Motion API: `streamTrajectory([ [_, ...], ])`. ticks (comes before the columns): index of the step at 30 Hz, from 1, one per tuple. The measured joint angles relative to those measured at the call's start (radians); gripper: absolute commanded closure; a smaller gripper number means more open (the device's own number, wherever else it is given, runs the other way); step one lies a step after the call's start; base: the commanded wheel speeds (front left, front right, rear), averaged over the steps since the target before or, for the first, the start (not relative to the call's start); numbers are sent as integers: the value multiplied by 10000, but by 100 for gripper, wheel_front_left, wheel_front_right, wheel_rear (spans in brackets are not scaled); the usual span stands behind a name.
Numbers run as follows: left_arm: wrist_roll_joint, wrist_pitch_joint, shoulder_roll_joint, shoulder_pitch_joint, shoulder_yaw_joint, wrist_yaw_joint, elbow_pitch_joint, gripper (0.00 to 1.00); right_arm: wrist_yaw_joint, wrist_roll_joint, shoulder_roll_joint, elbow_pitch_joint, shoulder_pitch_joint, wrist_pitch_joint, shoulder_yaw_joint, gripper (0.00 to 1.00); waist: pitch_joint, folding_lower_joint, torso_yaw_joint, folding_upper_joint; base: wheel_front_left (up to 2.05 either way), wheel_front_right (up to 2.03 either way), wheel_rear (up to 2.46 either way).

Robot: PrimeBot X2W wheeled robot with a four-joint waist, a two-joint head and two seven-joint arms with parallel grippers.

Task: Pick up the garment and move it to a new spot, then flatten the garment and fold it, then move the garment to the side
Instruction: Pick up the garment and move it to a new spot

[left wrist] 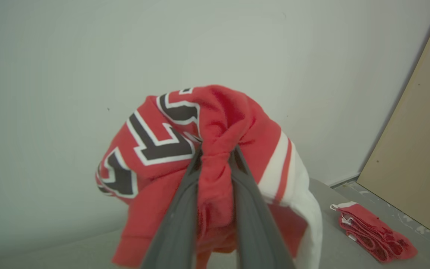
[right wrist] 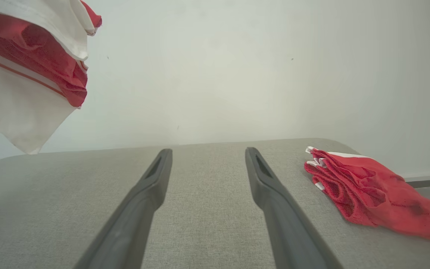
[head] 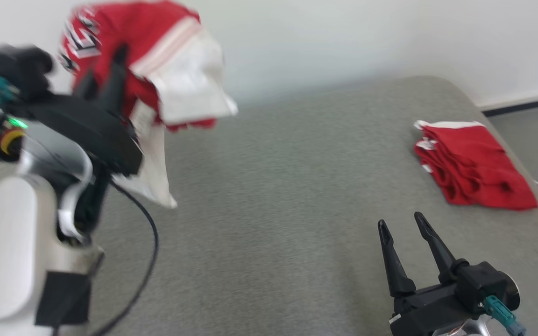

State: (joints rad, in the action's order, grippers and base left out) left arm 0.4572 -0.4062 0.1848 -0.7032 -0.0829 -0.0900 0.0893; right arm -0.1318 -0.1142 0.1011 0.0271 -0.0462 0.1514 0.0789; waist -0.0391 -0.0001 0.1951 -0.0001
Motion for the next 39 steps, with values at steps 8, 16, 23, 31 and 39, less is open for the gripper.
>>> streamTrajectory([
  [8, 326, 742, -1024, 2166, -725, 291, 1087, 100, 0, -165, -222, 245, -91, 201, 259, 0, -189, 0, 1242, 1, 0, 0, 0],
  [16, -397, 1720, -1281, 2645, -2096, 731, 3553, 0, 0, -173, -236, 407, -331, 345, 268, 0, -665, 1, 1672, 1, 0, 0, 0],
  [23, -650, 2211, -1321, 2464, -2846, 731, 4184, 0, 0, -165, -253, 520, -312, 397, 138, 0, -747, 1, 1350, 1, 0, 0, 0],
  [31, -775, 3565, -1281, 2996, -2832, 995, 3170, 0, 0, -138, -234, 652, -79, 376, -38, 0, -654, 1, 447, 1, 0, 0, 0],
  [39, -941, 5419, -855, 4362, -2251, 1643, 1758, 0, 0, -56, -171, 721, 102, 366, -414, 0, -491, 1, -542, 1, 0, 0, 0],
])
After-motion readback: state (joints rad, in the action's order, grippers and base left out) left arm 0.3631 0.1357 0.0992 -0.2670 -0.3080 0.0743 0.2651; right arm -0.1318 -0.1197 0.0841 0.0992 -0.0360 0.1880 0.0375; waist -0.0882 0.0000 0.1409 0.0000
